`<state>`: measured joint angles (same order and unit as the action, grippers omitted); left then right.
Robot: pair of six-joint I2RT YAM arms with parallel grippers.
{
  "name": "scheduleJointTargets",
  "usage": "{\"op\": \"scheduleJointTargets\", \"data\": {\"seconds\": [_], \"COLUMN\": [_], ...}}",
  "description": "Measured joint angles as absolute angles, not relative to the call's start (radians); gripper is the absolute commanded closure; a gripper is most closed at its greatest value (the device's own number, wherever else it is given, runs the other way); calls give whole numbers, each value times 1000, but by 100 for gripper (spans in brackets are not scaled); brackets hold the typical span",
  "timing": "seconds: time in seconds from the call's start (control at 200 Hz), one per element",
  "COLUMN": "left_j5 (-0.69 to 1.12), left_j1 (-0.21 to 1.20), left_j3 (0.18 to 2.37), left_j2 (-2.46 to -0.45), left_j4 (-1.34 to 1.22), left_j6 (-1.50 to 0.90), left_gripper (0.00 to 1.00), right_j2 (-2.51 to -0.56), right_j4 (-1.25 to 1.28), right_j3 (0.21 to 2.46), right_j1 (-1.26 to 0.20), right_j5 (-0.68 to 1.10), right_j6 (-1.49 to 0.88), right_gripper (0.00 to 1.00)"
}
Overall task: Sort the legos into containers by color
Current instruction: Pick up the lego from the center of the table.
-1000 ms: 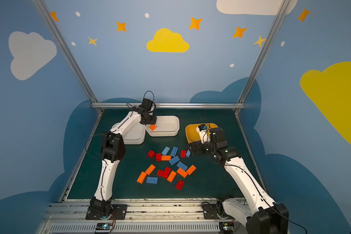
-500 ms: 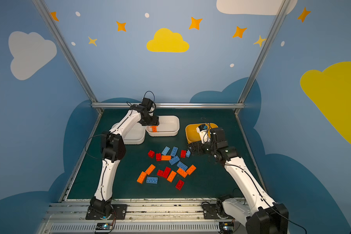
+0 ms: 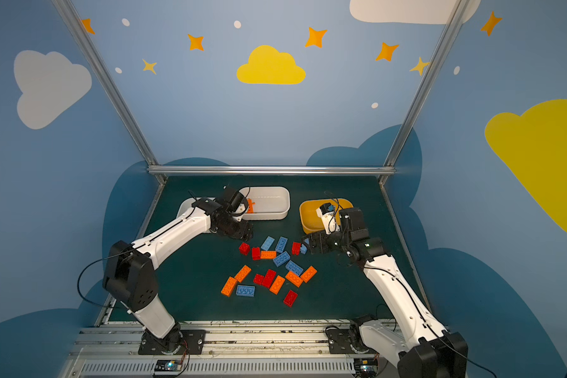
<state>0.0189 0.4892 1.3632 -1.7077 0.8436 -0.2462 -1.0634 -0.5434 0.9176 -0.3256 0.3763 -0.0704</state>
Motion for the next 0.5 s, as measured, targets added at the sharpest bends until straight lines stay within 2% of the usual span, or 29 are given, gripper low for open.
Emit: {"op": "scheduleJointTargets", "data": {"seconds": [0.21, 0.501], "left_j5": [24, 5], "left_j1": [490, 492], "left_j3": [1216, 1275], "left_j2": [-1715, -1855], "left_j4": [781, 690], "left_j6": [-226, -194], "left_gripper": [21, 30], "right_j2": [-1046, -1031], "right_j4": [-546, -546], "right_j3": [917, 903], "right_j1": [-336, -344], "right_j5": [383, 380], "right_j6": [-72, -75], "right_gripper": [2, 2]}}
